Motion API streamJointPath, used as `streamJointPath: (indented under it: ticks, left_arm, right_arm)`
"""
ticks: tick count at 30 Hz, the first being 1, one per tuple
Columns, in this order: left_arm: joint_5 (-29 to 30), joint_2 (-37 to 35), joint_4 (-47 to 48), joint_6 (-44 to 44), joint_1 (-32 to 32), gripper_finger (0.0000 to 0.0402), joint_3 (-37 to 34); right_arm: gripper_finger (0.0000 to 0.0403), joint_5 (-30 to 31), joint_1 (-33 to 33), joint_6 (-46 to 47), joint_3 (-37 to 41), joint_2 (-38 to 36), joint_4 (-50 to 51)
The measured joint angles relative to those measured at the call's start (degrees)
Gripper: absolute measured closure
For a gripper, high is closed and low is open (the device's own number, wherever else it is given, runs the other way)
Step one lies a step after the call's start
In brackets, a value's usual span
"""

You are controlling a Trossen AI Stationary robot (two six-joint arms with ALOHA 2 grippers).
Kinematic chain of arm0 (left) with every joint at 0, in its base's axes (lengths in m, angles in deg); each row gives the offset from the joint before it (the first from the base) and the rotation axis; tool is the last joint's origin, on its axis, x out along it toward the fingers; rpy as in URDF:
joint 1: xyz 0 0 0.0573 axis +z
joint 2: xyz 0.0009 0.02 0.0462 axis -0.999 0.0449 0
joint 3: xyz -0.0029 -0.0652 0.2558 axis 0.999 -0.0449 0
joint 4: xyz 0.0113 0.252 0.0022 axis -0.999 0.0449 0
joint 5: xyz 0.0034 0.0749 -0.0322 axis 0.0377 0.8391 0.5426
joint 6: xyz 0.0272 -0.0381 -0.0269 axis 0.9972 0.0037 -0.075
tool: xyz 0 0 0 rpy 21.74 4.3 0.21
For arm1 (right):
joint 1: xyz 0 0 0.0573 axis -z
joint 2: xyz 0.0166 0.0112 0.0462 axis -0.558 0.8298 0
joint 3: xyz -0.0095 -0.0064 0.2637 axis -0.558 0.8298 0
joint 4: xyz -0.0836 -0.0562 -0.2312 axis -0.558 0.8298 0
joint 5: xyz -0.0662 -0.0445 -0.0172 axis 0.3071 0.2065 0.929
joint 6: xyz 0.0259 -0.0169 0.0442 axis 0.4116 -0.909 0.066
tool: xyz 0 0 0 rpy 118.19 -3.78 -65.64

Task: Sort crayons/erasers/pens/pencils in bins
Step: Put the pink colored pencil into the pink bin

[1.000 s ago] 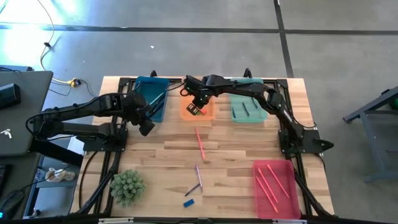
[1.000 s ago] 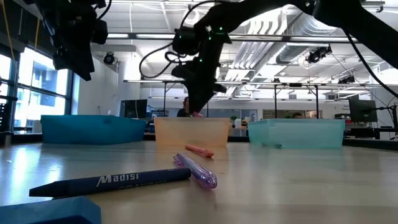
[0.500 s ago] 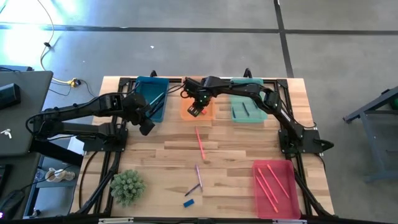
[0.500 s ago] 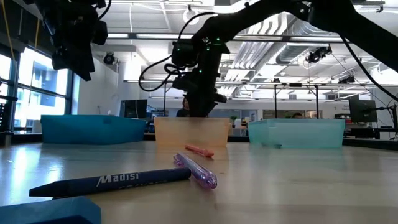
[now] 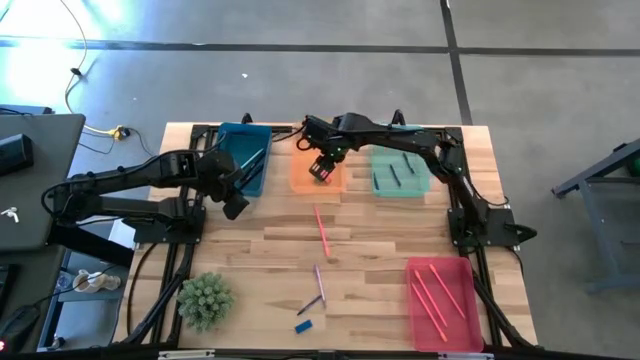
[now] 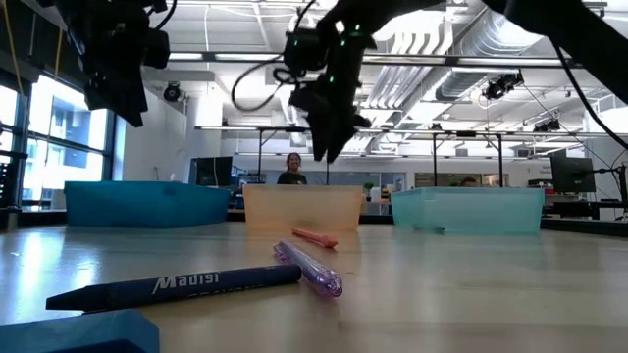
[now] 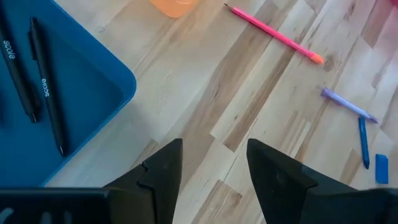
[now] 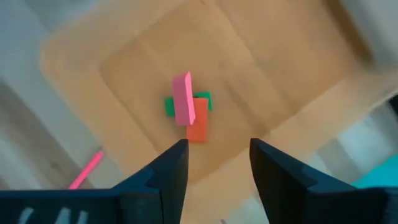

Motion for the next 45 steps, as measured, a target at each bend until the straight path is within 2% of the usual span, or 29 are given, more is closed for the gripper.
streamJointPath:
  ticks: [7, 16, 25, 29, 36, 45]
  left_arm:
    - [0.0, 0.0, -2.2, 3.5, -2.0, 0.0208, 0.0]
    - [0.3, 1.4, -11.7, 6.0, -4.6, 0.0206, 0.0]
    - [0.1, 4.8, -18.3, 8.9, -7.0, 0.0206, 0.0]
    - [-0.4, 5.8, -21.2, 9.2, -8.8, 0.0206, 0.1]
    - [0.3, 7.9, -18.2, 12.5, -12.1, 0.0206, 5.8]
    - [5.9, 9.6, -13.1, 14.8, -16.6, 0.0206, 12.1]
  right_arm:
    - [0.0264, 3.5, -2.2, -0.2, 0.0, -6.7, 2.3]
    - [0.0265, 11.6, -6.4, 4.0, 0.0, -14.1, 8.3]
    - [0.0265, 15.1, -11.3, 8.9, 0.0, -16.5, 14.9]
    - [0.0265, 18.8, -13.6, 12.8, 0.0, -16.5, 17.1]
    - [0.0265, 20.5, -17.3, 19.2, 0.0, -16.5, 17.9]
    - [0.0265, 25.0, -23.3, 31.2, 0.0, -15.9, 21.7]
